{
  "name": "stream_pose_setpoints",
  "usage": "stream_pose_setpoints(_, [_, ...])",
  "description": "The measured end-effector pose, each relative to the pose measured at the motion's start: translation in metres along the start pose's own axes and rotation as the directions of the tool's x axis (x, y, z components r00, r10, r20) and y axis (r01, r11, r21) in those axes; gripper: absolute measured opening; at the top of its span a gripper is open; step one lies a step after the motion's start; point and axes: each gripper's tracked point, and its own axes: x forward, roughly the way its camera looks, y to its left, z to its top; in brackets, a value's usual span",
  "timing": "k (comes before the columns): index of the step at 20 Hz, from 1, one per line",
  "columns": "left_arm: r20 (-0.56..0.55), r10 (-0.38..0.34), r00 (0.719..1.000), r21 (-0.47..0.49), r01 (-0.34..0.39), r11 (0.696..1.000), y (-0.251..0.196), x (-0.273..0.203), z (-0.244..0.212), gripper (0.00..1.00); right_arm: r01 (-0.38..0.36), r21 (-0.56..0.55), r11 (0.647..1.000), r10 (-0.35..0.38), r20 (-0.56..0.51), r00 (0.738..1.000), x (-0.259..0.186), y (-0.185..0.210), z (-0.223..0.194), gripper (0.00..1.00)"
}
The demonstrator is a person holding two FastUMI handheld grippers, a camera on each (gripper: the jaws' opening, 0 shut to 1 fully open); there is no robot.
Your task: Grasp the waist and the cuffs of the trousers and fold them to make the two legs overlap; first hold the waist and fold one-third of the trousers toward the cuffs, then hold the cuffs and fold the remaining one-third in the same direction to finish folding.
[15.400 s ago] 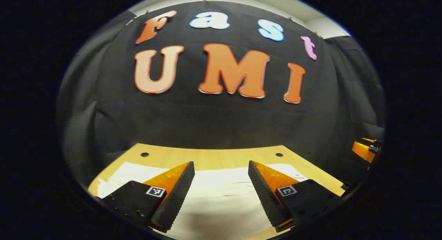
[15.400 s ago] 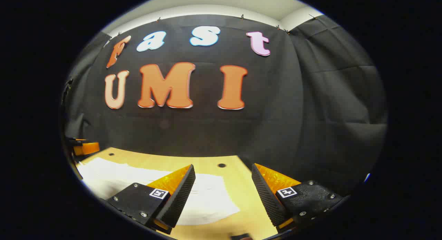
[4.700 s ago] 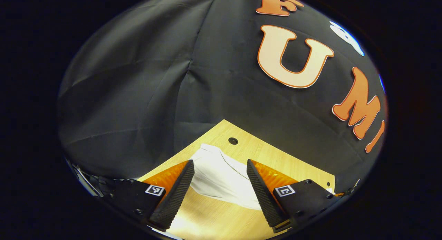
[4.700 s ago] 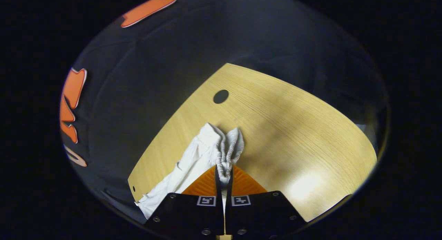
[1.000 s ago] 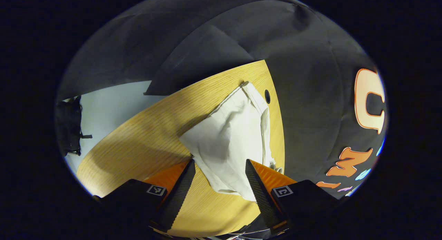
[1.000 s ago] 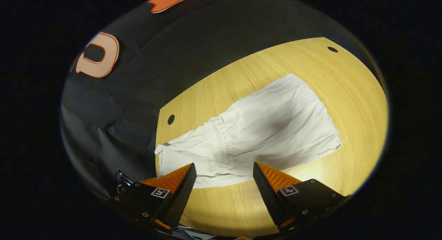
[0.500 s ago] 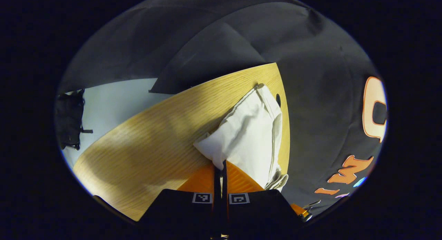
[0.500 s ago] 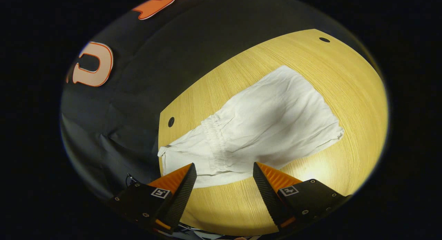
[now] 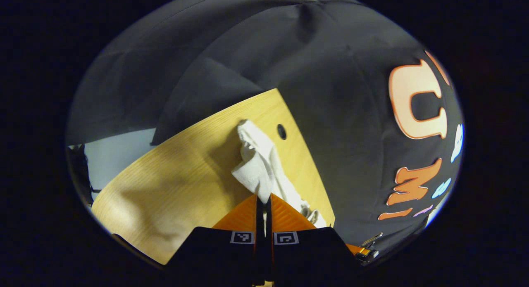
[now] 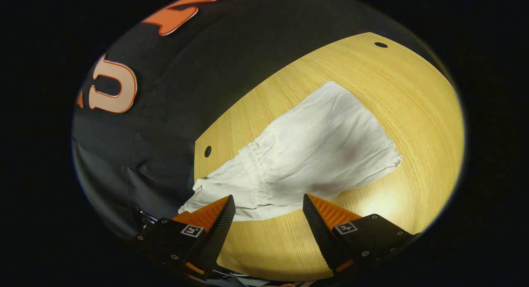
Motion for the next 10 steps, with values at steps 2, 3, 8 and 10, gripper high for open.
stream_pose_setpoints(2, [0.023, -0.041, 0.999, 0.058, 0.04, 0.998, -0.035, -0.003, 0.003, 0.05, -0.006, -0.004, 1.0, 0.006, 0.01, 1.0, -0.008, -0.007, 0.005, 0.99])
stream_pose_setpoints(3, [0.035, -0.058, 0.998, 0.087, 0.055, 0.995, -0.054, -0.003, 0.003, 0.02, -0.014, 0.0, 1.0, 0.014, 0.014, 1.0, -0.012, -0.012, 0.008, 0.99])
stream_pose_setpoints(8, [0.055, -0.082, 0.995, 0.175, 0.071, 0.982, -0.112, -0.003, -0.014, 0.04, -0.032, 0.019, 0.999, 0.031, 0.032, 0.999, -0.035, -0.047, 0.028, 0.99])
stream_pose_setpoints(10, [0.051, -0.106, 0.993, 0.201, 0.093, 0.975, -0.139, -0.002, -0.03, 0.03, -0.035, 0.021, 0.999, 0.034, 0.04, 0.999, -0.045, -0.063, 0.037, 0.98])
